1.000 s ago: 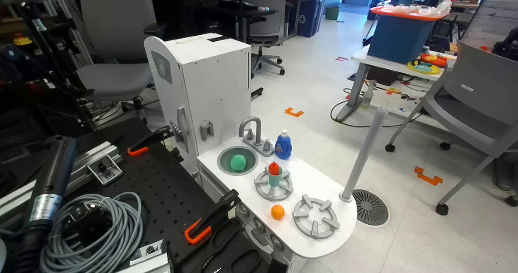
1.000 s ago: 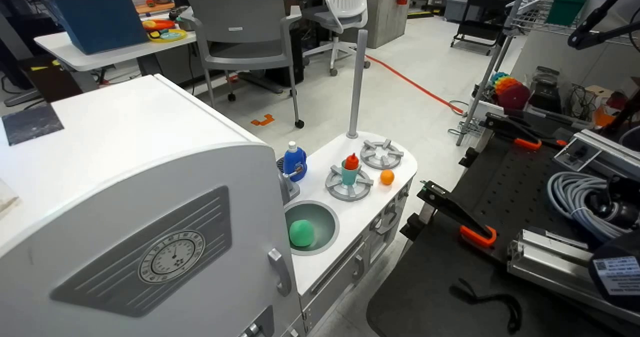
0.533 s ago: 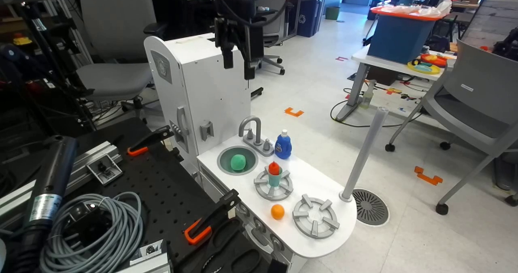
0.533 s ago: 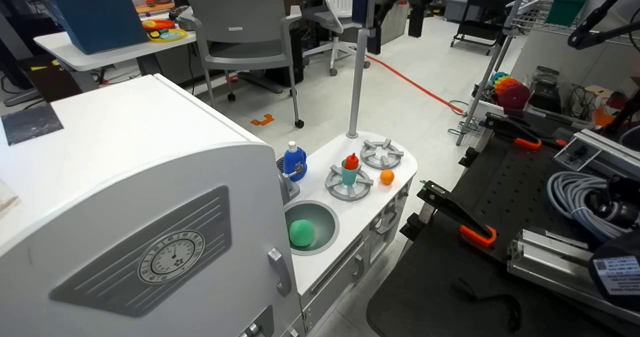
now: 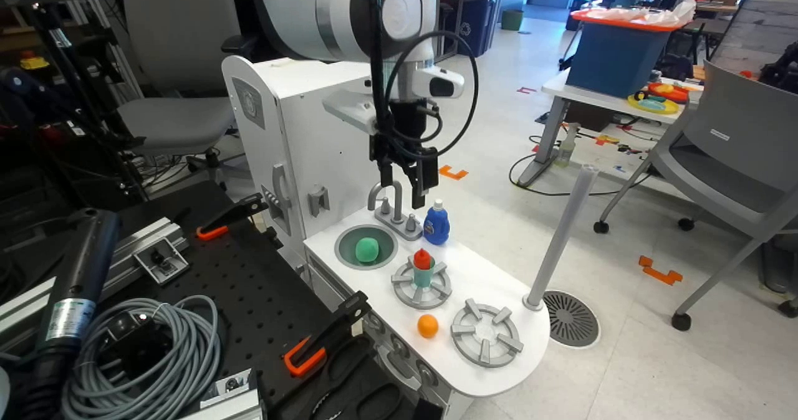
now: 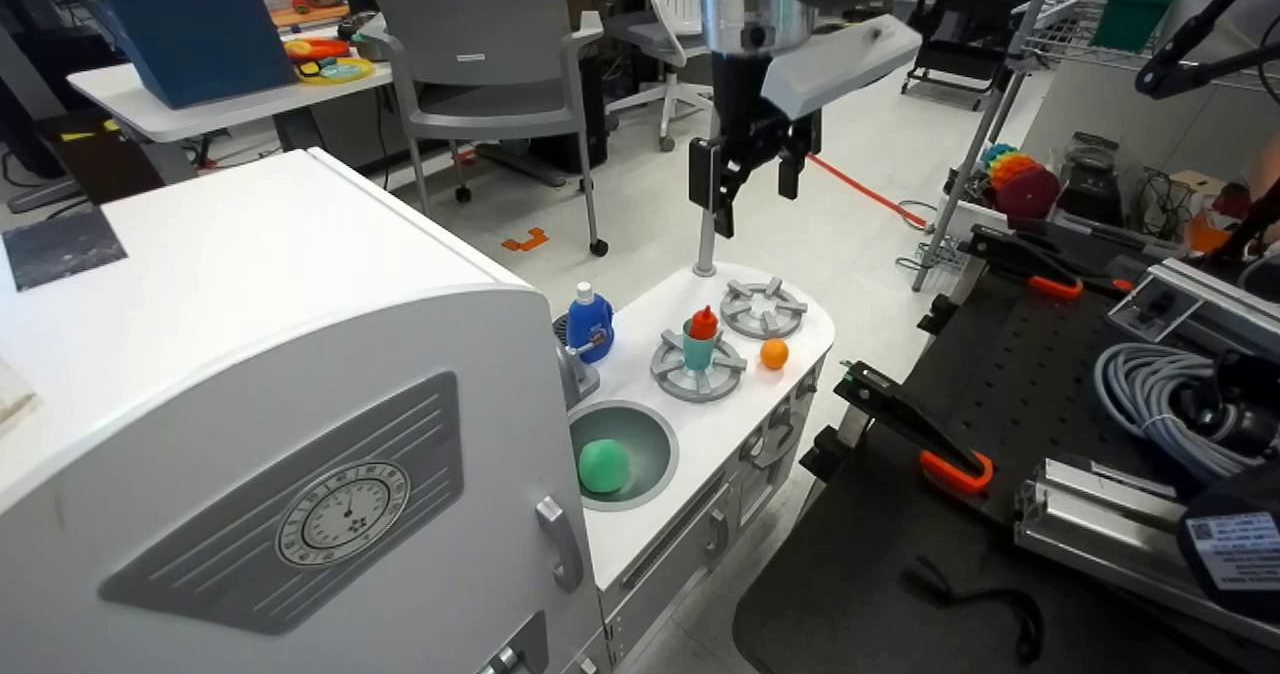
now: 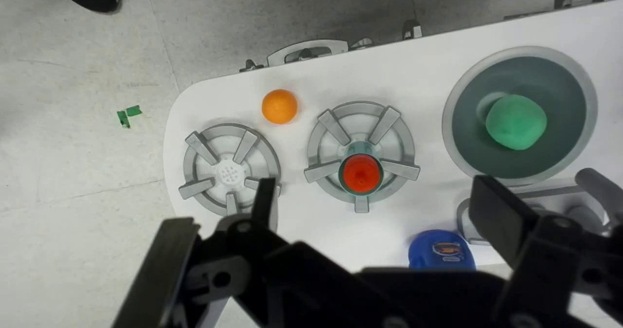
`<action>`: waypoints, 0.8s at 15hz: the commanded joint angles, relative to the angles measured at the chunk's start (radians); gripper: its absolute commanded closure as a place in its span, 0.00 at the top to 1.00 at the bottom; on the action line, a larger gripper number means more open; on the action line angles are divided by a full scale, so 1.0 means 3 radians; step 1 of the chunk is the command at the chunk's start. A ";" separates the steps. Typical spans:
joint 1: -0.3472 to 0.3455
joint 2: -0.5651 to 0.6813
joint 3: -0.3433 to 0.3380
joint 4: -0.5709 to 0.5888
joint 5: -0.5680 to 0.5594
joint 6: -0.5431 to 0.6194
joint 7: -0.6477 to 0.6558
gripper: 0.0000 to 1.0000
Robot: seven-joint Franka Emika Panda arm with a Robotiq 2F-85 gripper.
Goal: Remove the red bottle from the cup and put it on the counter
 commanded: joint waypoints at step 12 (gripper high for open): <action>0.0284 0.1643 -0.0256 0.1573 0.0313 0.0000 -0.0100 1.00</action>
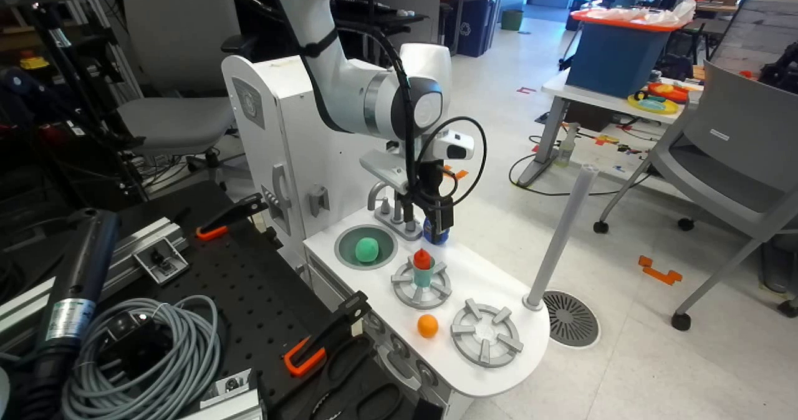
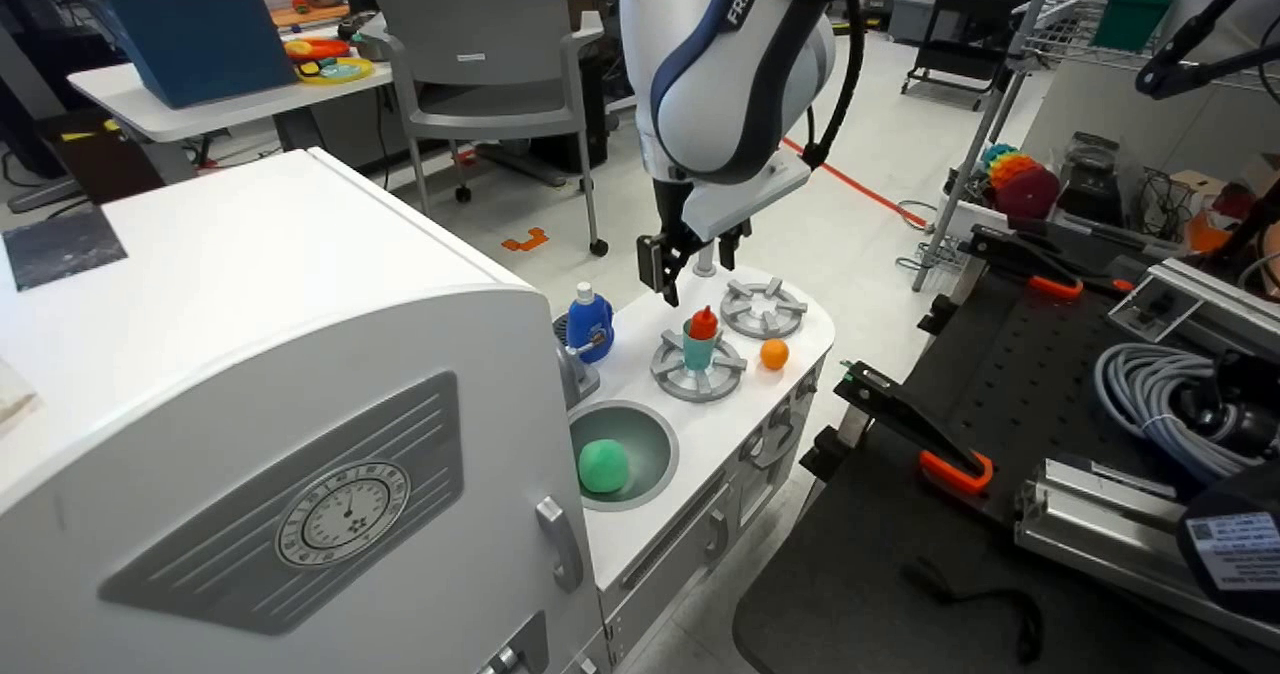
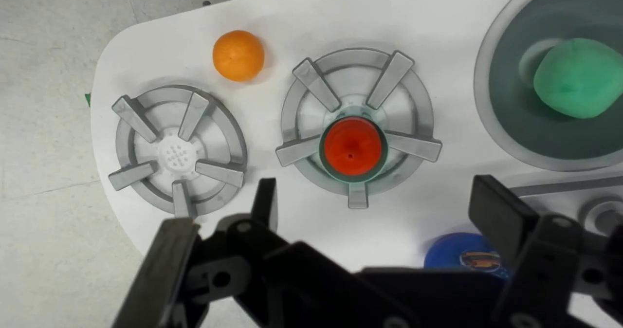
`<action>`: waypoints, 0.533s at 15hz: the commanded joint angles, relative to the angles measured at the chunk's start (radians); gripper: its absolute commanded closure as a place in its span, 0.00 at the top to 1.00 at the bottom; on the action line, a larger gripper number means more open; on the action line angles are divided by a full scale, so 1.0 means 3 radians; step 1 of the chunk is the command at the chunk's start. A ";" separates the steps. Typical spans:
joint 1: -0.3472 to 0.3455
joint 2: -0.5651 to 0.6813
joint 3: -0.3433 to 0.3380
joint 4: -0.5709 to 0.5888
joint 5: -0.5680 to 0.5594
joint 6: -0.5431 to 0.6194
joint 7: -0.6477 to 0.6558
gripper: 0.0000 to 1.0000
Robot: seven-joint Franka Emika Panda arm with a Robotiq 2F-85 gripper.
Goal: Remove the red bottle from the cup and put it on the counter
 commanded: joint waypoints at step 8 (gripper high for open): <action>0.0166 0.0646 -0.0161 0.0654 0.0164 -0.0239 -0.0054 1.00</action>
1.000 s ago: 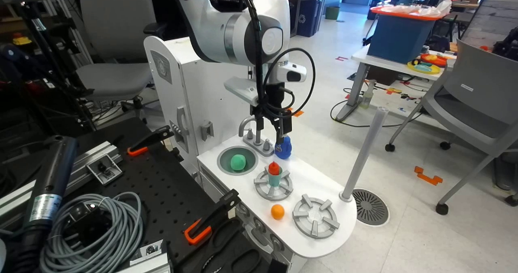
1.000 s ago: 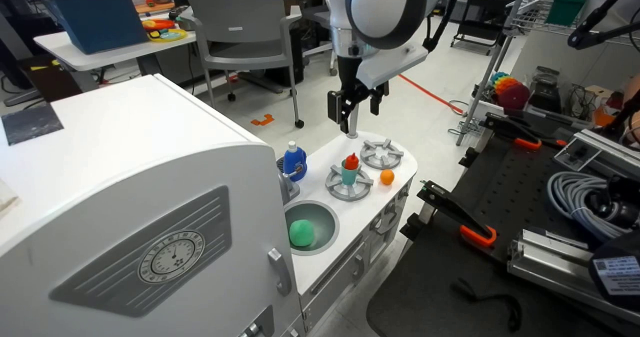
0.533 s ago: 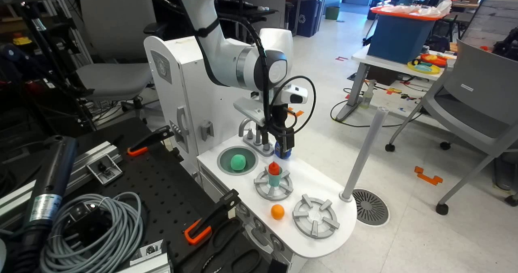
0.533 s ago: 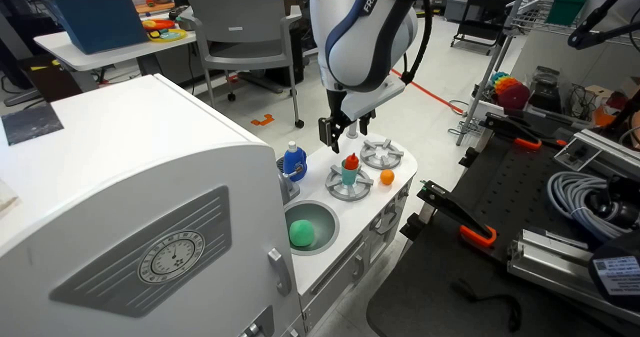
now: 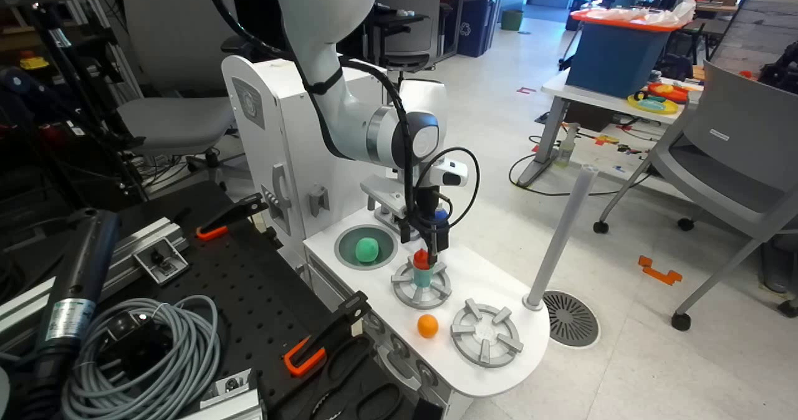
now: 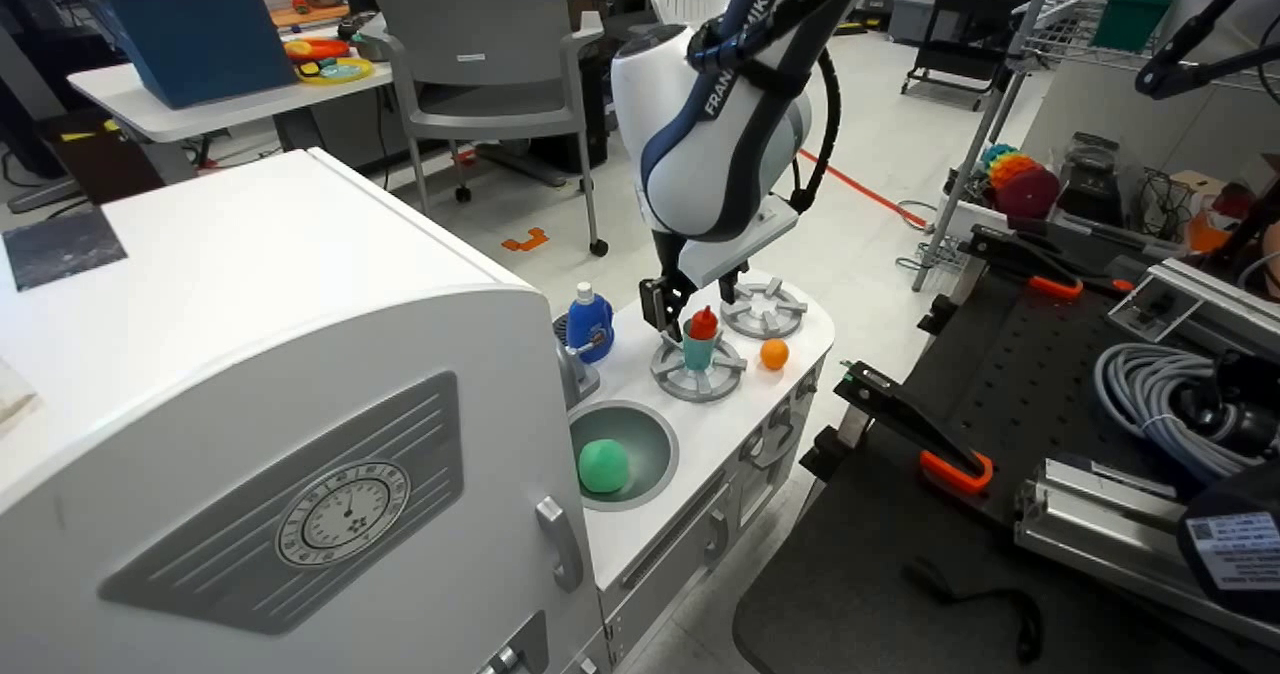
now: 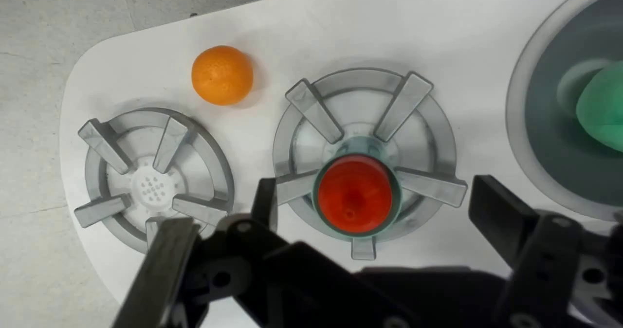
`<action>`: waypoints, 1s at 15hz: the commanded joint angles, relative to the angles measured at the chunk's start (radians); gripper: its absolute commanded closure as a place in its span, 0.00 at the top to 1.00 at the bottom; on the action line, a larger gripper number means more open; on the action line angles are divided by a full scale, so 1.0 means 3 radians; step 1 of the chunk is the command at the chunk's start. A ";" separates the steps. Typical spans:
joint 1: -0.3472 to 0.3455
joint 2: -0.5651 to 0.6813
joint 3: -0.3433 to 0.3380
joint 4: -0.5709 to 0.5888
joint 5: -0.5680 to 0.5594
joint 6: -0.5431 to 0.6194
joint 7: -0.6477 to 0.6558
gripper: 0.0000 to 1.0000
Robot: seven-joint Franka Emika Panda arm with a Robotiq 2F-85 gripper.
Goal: Remove the red bottle from the cup and put it on the counter
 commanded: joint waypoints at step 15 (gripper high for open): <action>0.0051 -0.0143 -0.0007 -0.0024 0.0210 -0.0145 -0.0094 0.14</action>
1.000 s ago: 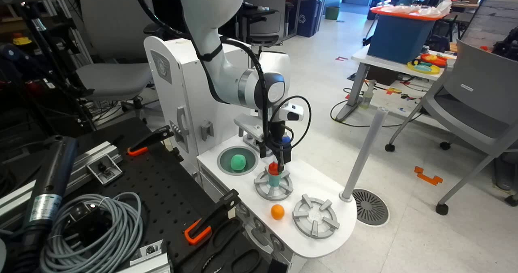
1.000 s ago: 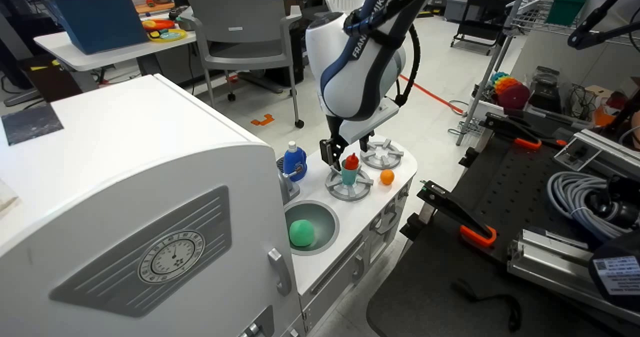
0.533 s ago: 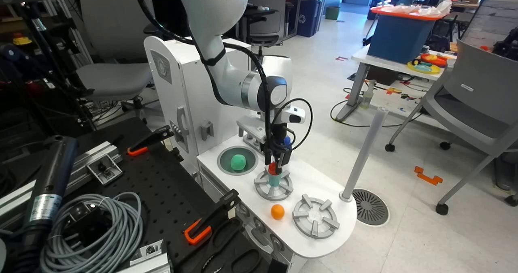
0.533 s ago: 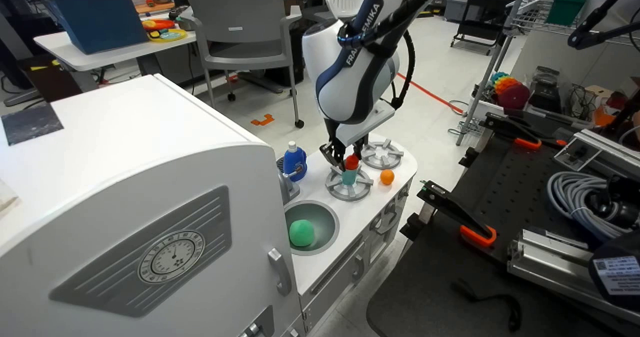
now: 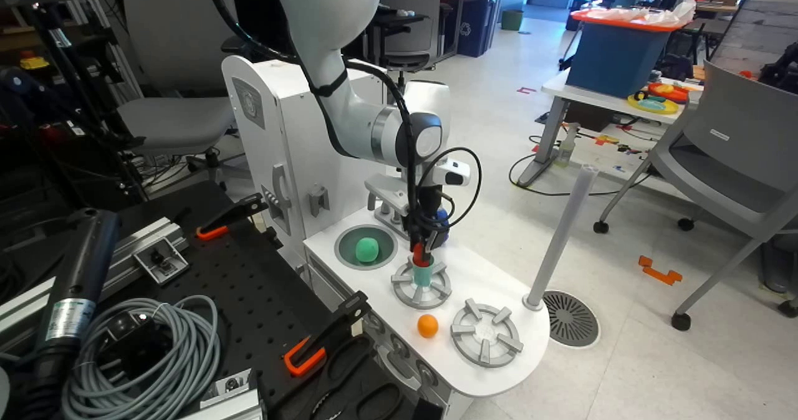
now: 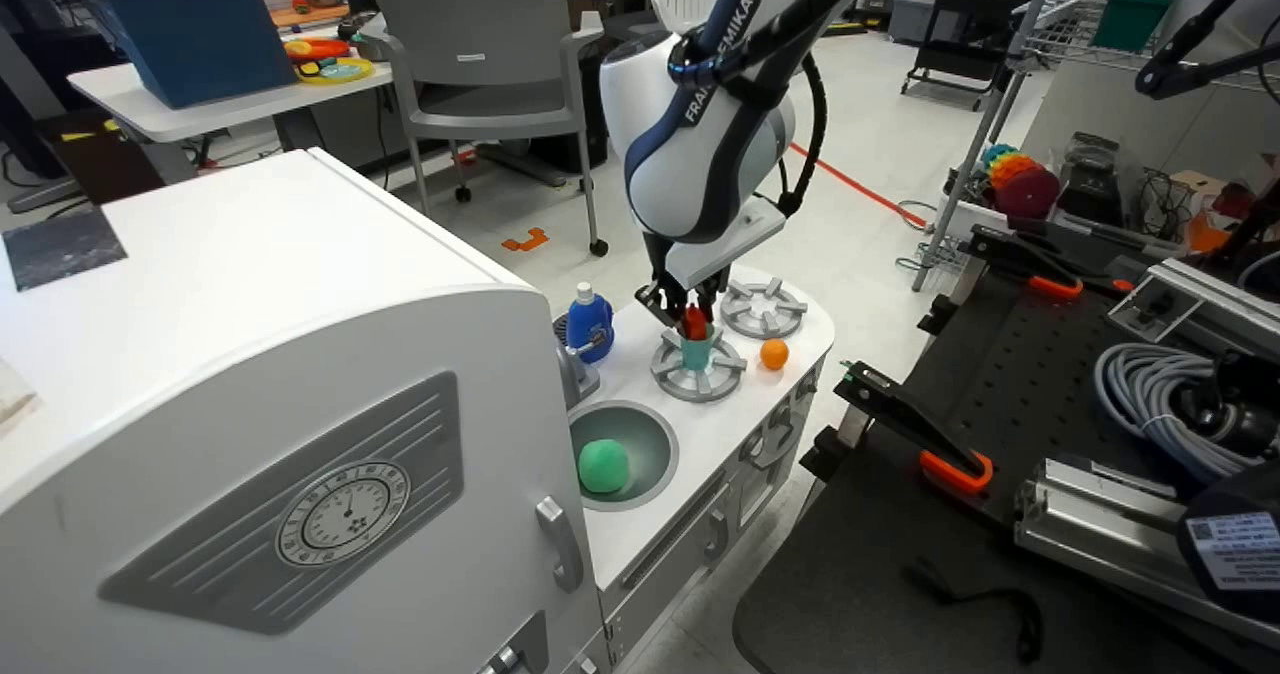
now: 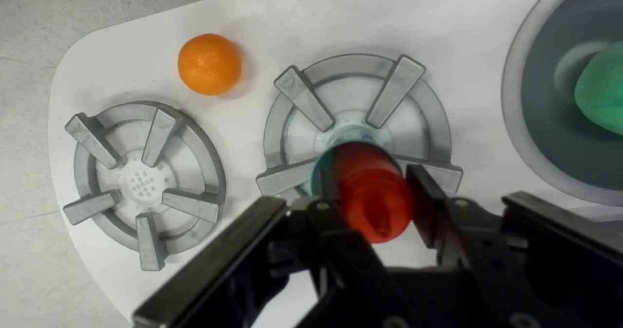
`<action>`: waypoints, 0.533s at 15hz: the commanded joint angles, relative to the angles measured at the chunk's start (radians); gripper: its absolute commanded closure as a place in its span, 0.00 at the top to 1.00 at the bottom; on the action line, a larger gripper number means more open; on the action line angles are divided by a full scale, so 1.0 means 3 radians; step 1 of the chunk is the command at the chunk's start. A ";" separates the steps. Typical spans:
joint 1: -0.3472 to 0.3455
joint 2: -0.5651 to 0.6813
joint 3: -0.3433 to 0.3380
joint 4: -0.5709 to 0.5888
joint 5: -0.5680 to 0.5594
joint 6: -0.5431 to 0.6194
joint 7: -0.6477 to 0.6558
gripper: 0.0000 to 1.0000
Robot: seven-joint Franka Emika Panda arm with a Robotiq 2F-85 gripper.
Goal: Remove the red bottle from the cup and put it on the counter
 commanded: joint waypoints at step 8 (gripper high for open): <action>-0.0094 -0.0814 0.0027 -0.0704 0.0252 0.0024 -0.0098 0.14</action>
